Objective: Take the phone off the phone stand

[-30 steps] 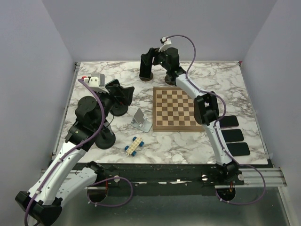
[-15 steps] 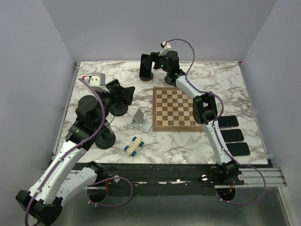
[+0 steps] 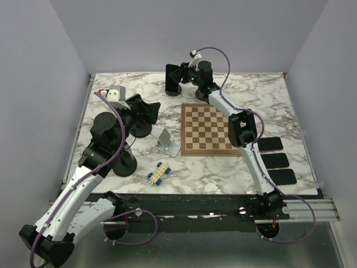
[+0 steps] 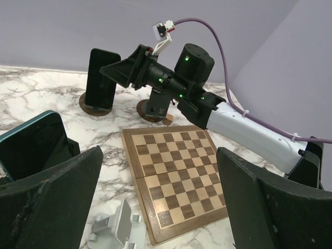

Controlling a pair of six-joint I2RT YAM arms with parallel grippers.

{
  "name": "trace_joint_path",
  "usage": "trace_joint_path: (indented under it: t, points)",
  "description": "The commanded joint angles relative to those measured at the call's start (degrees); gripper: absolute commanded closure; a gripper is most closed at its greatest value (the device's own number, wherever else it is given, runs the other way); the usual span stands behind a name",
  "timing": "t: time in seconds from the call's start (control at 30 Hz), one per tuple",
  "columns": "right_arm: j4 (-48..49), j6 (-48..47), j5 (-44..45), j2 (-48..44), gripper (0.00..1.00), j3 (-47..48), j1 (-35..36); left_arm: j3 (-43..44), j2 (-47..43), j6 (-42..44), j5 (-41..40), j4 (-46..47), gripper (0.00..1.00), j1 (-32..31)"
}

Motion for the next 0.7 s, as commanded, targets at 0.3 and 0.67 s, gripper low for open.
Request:
trace_joint_path:
  t: [0.3, 0.67]
  points:
    - [1.7, 2.0, -7.1, 1.6, 0.77, 2.4, -1.1, 2.1, 0.7, -0.6, 2.2, -0.3, 0.01, 0.6]
    - [1.8, 5.1, -6.6, -6.0, 0.99, 1.9, -1.0, 2.0, 0.4, -0.6, 2.4, -0.2, 0.01, 0.9]
